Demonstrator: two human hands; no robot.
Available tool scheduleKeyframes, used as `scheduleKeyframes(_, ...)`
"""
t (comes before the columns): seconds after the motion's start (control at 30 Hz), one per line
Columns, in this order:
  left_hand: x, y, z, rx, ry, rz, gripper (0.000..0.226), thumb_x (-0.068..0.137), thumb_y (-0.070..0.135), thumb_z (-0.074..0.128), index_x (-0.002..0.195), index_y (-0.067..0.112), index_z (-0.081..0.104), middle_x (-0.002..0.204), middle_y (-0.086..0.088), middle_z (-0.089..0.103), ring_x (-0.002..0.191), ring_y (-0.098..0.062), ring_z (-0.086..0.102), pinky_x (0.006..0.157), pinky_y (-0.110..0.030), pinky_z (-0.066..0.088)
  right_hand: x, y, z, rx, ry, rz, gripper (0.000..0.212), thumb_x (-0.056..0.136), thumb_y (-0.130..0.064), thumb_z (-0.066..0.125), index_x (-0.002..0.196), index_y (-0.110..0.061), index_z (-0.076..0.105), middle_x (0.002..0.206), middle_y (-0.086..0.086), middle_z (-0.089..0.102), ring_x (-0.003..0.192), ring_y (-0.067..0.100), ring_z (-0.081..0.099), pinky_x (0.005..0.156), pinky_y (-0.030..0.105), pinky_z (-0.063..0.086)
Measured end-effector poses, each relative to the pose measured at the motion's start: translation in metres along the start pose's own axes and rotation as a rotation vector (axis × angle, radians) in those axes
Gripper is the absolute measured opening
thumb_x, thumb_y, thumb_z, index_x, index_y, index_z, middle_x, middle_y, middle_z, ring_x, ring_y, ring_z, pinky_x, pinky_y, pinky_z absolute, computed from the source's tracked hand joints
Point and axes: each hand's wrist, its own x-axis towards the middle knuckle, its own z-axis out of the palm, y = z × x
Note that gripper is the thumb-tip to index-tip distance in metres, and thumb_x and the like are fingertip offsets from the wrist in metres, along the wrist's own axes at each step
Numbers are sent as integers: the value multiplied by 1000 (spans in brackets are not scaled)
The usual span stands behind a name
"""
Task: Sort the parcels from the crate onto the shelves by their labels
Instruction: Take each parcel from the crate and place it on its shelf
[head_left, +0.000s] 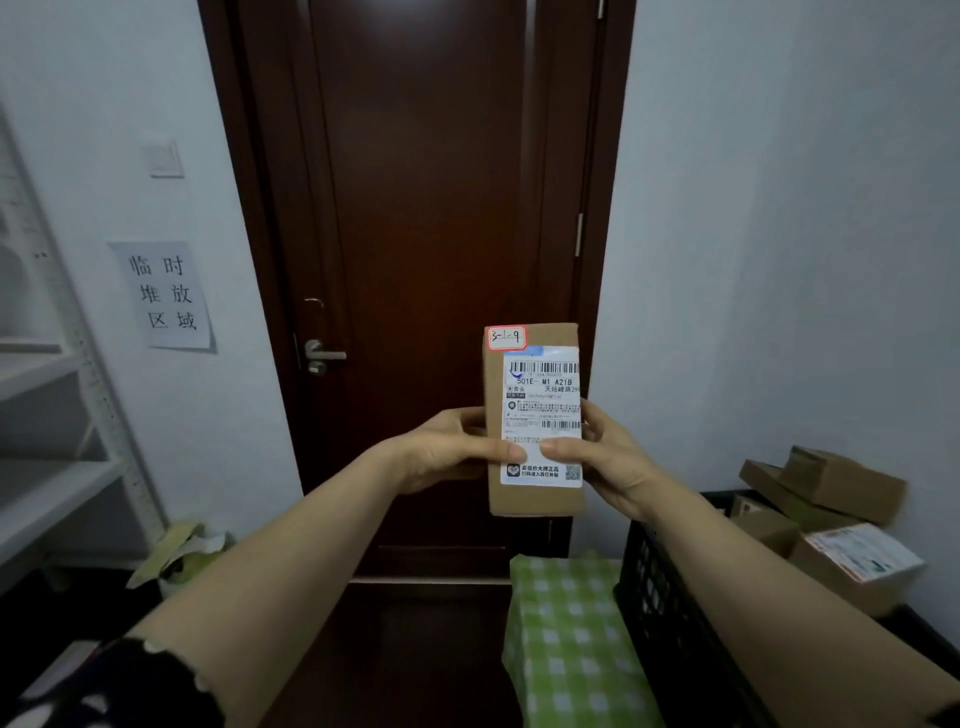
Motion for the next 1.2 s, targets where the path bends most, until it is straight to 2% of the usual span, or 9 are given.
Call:
scheduleKeyframes(0.33,-13,-3,-34,26,74,-11,70,69,10,81,131,15,49,115,-3,68,106,-16,65,94,-36,51,24,3,27,-35,-88,30,107,42,-24,90,137,-20,43,117,4,67,110,21,63,99,43,49)
scheduleKeyframes(0.47,-29,-9,-74,-25,196,-2,74,67,12,83,132,16,47,115,-3,68,106,-17,66,94,-37,52,53,5,62,-29,-205,65,102,47,-25,90,138,-25,43,118,4,66,109,22,63,99,47,48)
scheduleKeyframes(0.6,-60,-17,-123,-88,359,11,61,74,9,76,128,18,51,110,0,70,100,-13,68,80,-27,56,86,11,126,12,-303,87,96,48,-26,91,132,-36,47,117,2,66,111,23,61,95,55,48)
scheduleKeyframes(0.7,-89,-20,-168,-109,484,26,50,80,10,70,126,21,56,115,2,69,110,-16,63,94,-32,51,106,11,187,93,-329,60,83,56,-23,82,130,-39,50,113,3,68,106,24,64,85,52,54)
scheduleKeyframes(0.83,-132,-9,-234,-83,692,105,69,64,30,83,128,28,58,113,5,69,111,-9,62,98,-36,48,137,-3,273,188,-379,-17,56,78,-16,70,129,-32,54,105,-3,73,97,17,69,81,43,56)
scheduleKeyframes(0.97,-165,6,-300,-107,828,229,51,77,16,77,125,22,61,106,7,72,100,-8,66,81,-29,51,173,-28,360,150,-407,-156,44,88,-15,63,130,-27,56,103,-10,72,90,3,69,73,17,53)
scheduleKeyframes(1.0,-172,10,-315,-110,852,251,50,78,14,75,125,21,61,106,6,72,99,-8,66,81,-29,51,182,-35,380,138,-417,-183,44,88,-15,63,130,-28,56,106,-9,72,94,5,68,76,17,53)
scheduleKeyframes(1.1,-189,23,-361,-127,941,297,49,79,10,73,126,18,60,106,4,72,96,-8,66,84,-30,53,211,-51,433,75,-455,-255,35,89,-23,65,121,-36,61,109,-9,71,107,15,64,97,35,49)
scheduleKeyframes(1.2,-196,34,-402,-93,1017,348,49,81,8,71,128,16,59,112,-1,70,91,-7,66,78,-25,54,240,-64,478,38,-436,-335,28,91,-22,62,117,-33,64,108,-11,70,104,11,64,91,30,51)
